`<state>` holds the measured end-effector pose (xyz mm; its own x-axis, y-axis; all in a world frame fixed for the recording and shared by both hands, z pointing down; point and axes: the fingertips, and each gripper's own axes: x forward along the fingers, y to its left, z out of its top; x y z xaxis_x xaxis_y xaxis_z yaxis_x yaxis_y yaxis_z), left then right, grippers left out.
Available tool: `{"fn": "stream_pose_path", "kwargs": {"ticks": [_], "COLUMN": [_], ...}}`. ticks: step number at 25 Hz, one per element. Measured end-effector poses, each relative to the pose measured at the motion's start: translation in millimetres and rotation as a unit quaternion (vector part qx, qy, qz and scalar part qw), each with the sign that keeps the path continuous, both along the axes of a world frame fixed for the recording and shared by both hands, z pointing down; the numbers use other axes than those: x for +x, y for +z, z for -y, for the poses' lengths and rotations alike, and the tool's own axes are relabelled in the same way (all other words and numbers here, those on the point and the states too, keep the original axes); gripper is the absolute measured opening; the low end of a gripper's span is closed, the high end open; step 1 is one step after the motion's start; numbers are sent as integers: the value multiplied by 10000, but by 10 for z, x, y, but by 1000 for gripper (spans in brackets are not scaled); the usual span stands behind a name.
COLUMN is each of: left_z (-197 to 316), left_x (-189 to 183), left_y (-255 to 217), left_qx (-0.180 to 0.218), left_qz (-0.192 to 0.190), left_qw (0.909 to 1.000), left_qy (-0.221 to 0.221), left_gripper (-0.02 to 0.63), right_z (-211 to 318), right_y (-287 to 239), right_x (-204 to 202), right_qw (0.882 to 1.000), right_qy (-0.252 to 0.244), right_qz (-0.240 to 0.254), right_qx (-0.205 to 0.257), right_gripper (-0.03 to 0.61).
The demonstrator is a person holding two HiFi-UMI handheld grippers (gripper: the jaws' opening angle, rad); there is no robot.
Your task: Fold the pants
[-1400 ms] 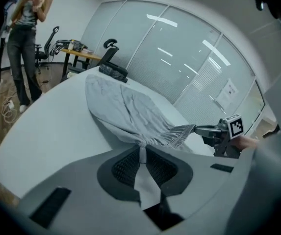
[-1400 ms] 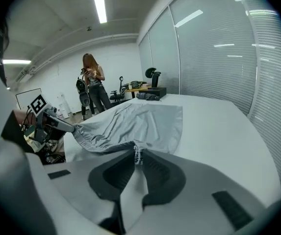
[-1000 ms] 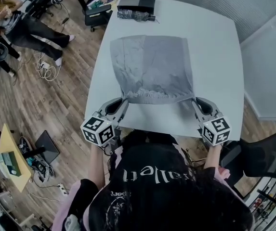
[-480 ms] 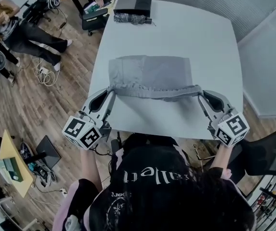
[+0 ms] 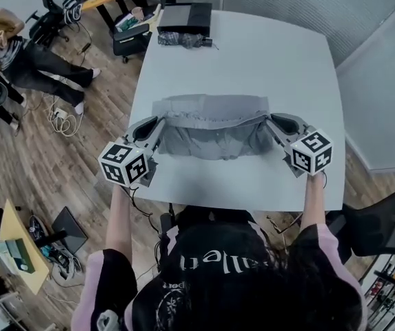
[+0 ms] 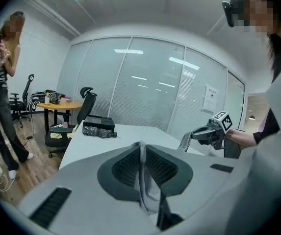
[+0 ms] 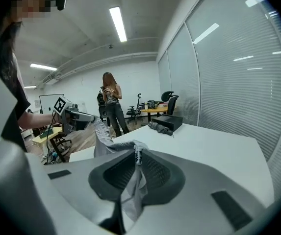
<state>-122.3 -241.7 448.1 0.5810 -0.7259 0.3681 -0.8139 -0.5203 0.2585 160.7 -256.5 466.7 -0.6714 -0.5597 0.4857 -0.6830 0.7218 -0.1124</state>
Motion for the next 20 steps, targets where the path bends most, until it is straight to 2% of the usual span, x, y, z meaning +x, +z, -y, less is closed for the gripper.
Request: {"fn": "stream_pose_path", "kwargs": {"ticks": [8,13,20], "left_z": [557,841,976], "left_x": [-70,-137,-248], "left_y": [717,1077,1769], "left_qx": [-712,-968,-1930], "left_qz": [441,694,671], "left_qw": [9965,9929,9782], "left_qy": [14,-86,-373], "left_gripper": [52,52,52], "right_z": [675,949,1058], "right_y": [685,1033,1653], "right_x": [-35,-84,-137], "right_qw": [9971,9943,9865], "right_qy": [154,242,512], "right_qz": [-352,-645,-975], "right_qx": [-663,-816,-1213], "right_gripper": [52,52,52]}}
